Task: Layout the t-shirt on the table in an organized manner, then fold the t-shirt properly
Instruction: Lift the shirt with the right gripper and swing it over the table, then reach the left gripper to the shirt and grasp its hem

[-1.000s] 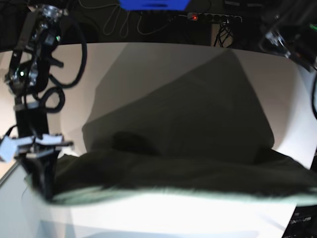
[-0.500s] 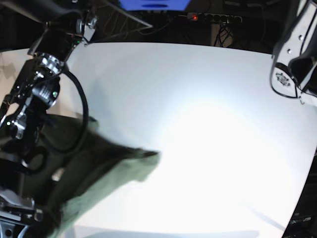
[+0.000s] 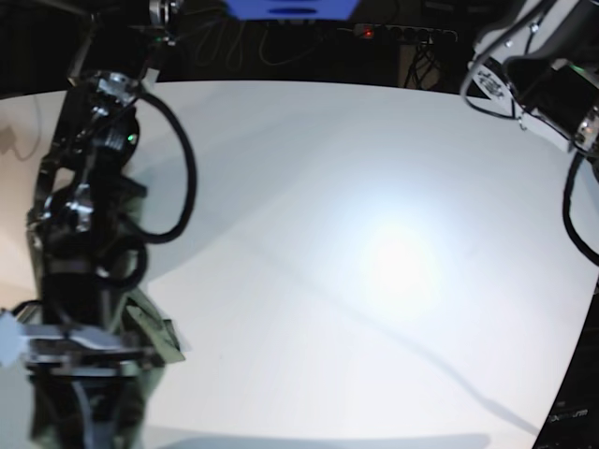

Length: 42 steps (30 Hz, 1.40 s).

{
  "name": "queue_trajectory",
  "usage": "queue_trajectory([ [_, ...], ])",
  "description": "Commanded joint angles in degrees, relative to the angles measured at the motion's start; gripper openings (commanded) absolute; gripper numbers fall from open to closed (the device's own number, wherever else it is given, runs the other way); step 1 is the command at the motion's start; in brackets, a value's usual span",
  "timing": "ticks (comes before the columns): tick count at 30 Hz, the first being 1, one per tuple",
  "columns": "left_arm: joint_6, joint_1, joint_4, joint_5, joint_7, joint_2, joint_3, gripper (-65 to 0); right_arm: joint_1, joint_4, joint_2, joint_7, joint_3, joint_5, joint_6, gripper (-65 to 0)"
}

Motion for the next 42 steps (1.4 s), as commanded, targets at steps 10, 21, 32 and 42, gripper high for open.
queue_trajectory([
  [10,-0.5,5.35,1.01,-0.76,-1.51,-0.47,-3.85,-38.3,0.08,0.83,-8.07,-2.18,-18.27,0.1,0.43,-65.0],
  [21,-0.59,10.71,1.01,-1.29,-1.43,-0.2,-4.65,-37.9,0.17,1.71,-8.07,-2.36,-28.47,0.46,0.43,-65.0],
  [32,-0.59,14.67,0.05,-7.09,-1.43,5.42,3.09,-37.9,-10.38,2.77,-1.22,-2.27,-13.08,0.54,0.43,-65.0],
  [42,-0.41,17.39,-9.89,-7.0,-1.87,10.35,21.99,-37.9,-25.24,2.5,0.88,-2.27,-0.6,0.54,0.7,-65.0],
])
